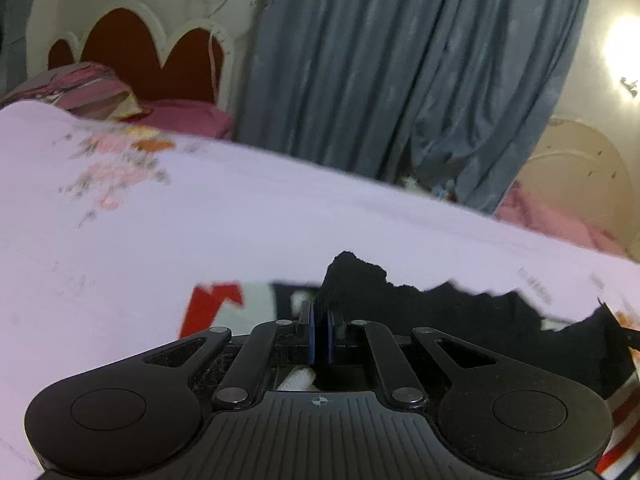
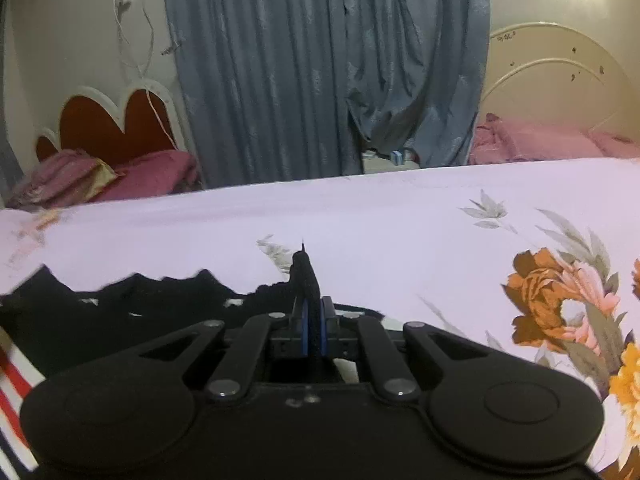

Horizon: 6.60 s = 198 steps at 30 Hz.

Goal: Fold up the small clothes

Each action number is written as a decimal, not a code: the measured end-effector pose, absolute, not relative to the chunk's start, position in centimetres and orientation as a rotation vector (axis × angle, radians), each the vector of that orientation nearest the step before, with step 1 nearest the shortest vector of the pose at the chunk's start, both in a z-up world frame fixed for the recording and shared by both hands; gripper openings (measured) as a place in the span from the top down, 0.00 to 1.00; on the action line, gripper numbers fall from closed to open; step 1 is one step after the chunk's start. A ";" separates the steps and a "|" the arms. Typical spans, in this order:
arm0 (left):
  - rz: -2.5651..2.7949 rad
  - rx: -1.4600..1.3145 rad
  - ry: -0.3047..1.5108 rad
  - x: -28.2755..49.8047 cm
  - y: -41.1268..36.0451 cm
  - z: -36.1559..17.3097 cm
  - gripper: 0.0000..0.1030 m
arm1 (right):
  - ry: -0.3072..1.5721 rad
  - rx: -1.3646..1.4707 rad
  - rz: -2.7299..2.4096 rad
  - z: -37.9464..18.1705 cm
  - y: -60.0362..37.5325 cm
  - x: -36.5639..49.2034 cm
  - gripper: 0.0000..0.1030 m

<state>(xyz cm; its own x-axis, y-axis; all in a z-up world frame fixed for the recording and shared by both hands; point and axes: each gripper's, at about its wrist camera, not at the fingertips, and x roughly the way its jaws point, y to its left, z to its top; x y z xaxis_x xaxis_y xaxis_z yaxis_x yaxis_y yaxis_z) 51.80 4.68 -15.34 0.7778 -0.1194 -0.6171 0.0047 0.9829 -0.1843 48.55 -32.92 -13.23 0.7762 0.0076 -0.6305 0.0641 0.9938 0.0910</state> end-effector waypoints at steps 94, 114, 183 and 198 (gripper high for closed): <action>-0.143 -0.192 0.901 35.7 3.0 -15.6 0.24 | 0.782 -0.015 -0.020 -12.7 -27.1 33.1 0.51; -0.061 -0.772 0.800 33.9 9.3 -19.9 0.11 | 0.778 -0.047 0.176 -14.8 -18.6 38.8 0.45; -0.295 -0.069 0.582 35.0 -7.3 -11.0 0.22 | 0.789 0.358 0.221 -12.5 -33.2 39.4 0.78; -0.415 0.027 0.696 37.6 -13.4 -14.7 0.19 | 0.793 0.318 0.065 -13.6 -37.2 36.5 0.76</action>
<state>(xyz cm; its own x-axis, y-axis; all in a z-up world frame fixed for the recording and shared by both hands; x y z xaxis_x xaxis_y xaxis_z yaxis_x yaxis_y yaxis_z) 37.60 -13.42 -14.67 0.6891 -0.3621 -0.6277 0.3796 0.9182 -0.1129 36.50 -37.21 -13.64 0.7020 0.1761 -0.6900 0.0610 0.9505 0.3047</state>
